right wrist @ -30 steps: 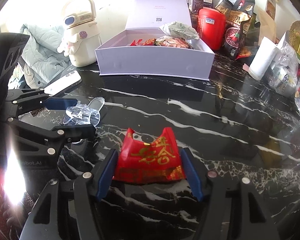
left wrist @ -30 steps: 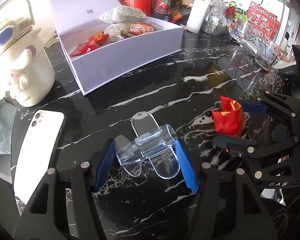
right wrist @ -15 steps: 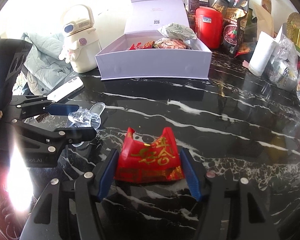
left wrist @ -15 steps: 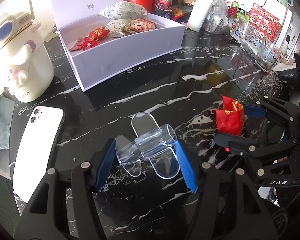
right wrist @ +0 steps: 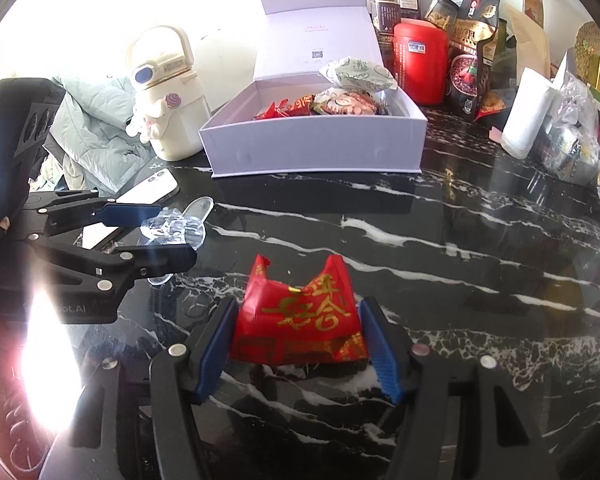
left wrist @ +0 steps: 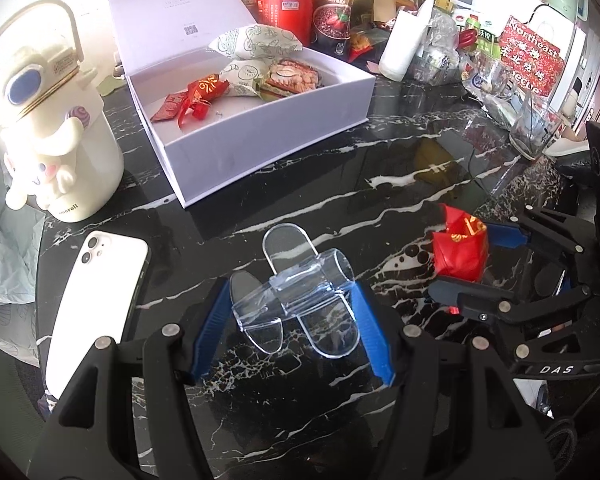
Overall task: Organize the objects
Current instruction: 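Close left gripper on plastic stand while right closes on red candy packet, then carry plastic stand into box with left gripper while right carries candy packet there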
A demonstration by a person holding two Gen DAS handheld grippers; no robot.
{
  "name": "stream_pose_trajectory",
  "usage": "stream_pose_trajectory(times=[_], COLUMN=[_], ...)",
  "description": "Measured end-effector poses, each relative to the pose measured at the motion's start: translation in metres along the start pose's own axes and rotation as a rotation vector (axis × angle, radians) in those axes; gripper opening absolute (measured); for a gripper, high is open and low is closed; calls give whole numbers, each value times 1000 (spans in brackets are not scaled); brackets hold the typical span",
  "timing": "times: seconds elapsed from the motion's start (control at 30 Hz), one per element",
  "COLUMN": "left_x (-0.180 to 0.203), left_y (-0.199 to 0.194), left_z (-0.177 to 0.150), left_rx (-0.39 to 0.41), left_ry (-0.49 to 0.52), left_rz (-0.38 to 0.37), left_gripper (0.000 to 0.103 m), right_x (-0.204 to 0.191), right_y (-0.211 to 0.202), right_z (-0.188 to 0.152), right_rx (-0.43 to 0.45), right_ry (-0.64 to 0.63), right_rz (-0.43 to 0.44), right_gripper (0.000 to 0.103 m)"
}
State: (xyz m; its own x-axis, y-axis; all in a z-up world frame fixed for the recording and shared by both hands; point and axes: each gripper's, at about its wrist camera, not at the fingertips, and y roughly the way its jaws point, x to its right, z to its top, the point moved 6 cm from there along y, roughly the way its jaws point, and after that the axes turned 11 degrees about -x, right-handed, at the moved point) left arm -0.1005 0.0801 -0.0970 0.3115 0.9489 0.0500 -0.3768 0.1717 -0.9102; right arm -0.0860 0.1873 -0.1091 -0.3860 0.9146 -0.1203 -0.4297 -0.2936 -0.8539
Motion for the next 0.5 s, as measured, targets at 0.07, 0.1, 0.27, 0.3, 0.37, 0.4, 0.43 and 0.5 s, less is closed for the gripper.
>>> stream_pose_trajectory(times=[0.07,0.1,0.27,0.3,0.37,0.4,0.43,0.5], left_x=[-1,-2,-2,-2,-1,-1,0,1], left_y=[-3,-5,-15,-17,-21,-23,-25,-30], left_z=[2,4,10,12,15,17,19,23], left_rx=[6,10,24,25,30,35,41,55], left_ry=[0,-1,-1,-1,-1,-1,0,6], left_rz=[-1,1,2,1,-2,-2,4,13], left_gripper=[60,60,60,60,60,60,60,60], right_x=[-1,-2,-4,-4,-6,-6,-7,-8], right_y=[-5,-7,-16,-19,-23,-26,-28,-33], right_z=[3,5,13,15,20,23,25,30], right_rx=[8,11,18,20,24,26,28,35], right_ry=[-6,-7,-14,-16,-22,-28,-32,-43], right_rz=[3,6,15,18,23,22,20,18], right_gripper=[63,63,63,63,63,63,63,63])
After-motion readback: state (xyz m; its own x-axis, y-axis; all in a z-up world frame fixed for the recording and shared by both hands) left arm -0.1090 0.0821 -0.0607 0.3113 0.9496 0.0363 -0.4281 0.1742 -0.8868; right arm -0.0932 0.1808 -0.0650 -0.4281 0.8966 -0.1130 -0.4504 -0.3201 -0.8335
